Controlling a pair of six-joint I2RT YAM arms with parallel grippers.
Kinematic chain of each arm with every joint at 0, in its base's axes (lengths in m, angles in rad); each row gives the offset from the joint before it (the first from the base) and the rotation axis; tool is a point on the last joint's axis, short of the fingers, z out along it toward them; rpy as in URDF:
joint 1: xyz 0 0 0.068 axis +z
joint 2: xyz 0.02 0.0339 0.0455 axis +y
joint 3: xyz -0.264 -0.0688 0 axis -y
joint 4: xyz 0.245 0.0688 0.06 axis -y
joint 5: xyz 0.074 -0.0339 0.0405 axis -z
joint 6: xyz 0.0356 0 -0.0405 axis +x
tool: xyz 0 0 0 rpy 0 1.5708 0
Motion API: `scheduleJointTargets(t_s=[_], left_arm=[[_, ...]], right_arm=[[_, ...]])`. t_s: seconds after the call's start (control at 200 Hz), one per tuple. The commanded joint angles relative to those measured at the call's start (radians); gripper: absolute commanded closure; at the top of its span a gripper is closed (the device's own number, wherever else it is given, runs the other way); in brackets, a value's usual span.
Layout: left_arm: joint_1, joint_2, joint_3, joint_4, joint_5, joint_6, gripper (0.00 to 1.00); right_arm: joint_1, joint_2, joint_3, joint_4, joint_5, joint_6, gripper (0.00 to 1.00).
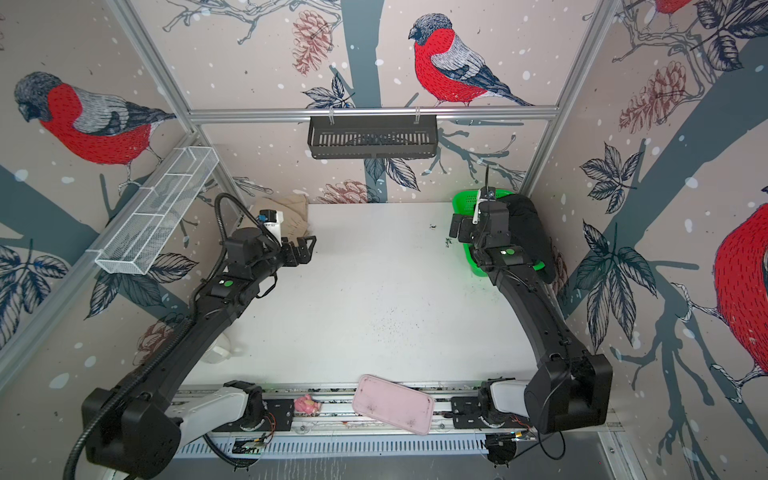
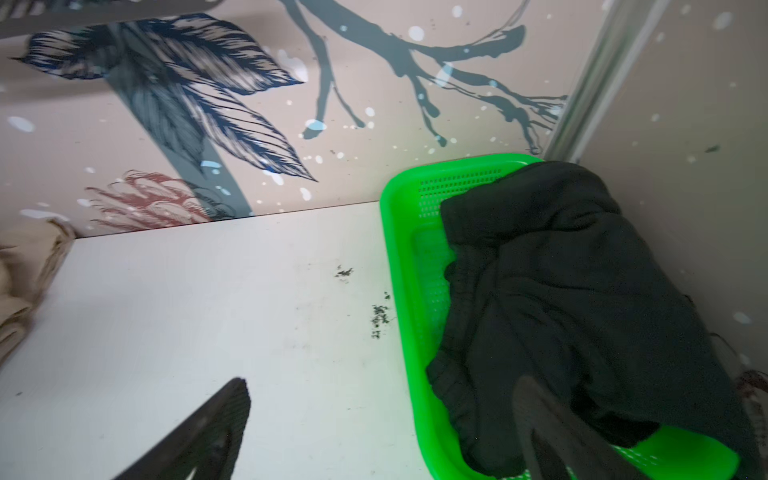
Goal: Fold and stack the shorts
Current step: 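Reach the right gripper into the green basket and grasp the dark sweatpants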
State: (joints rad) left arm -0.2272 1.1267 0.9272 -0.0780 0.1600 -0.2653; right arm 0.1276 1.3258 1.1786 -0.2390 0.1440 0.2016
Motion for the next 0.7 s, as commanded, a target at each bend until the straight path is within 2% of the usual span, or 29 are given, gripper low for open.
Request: scheduleJointTargets(t_s=[0.0, 0.105, 0.215, 0.305, 0.475, 0.695], left_arm=[[-0.022, -0.006, -0.004, 0.058, 0.012, -0.011, 0.03], [-0.028, 0.013, 0.005, 0.043, -0.003, -0.004, 0.03], [-0.028, 0.021, -0.003, 0.056, -0.027, -0.007, 0.03], [-0.029, 0.035, -0.011, 0.073, -0.022, -0.027, 0.03], [-0.029, 0.096, -0.009, 0.065, 0.012, -0.076, 0.03], [-0.028, 0.148, 0.038, 0.07, 0.032, -0.082, 0.03]], right_arm=[[-0.023, 0.013, 0.001, -0.037, 0.075, -0.013, 0.0], [-0.035, -0.001, -0.062, -0.027, 0.067, 0.021, 0.0], [-0.044, -0.029, -0.182, 0.076, 0.086, 0.002, 0.0], [-0.097, -0.009, -0.201, 0.103, 0.097, 0.004, 0.0], [-0.167, 0.149, -0.117, 0.051, 0.105, 0.02, 0.0], [-0.171, 0.401, -0.004, 0.031, 0.118, -0.008, 0.0]])
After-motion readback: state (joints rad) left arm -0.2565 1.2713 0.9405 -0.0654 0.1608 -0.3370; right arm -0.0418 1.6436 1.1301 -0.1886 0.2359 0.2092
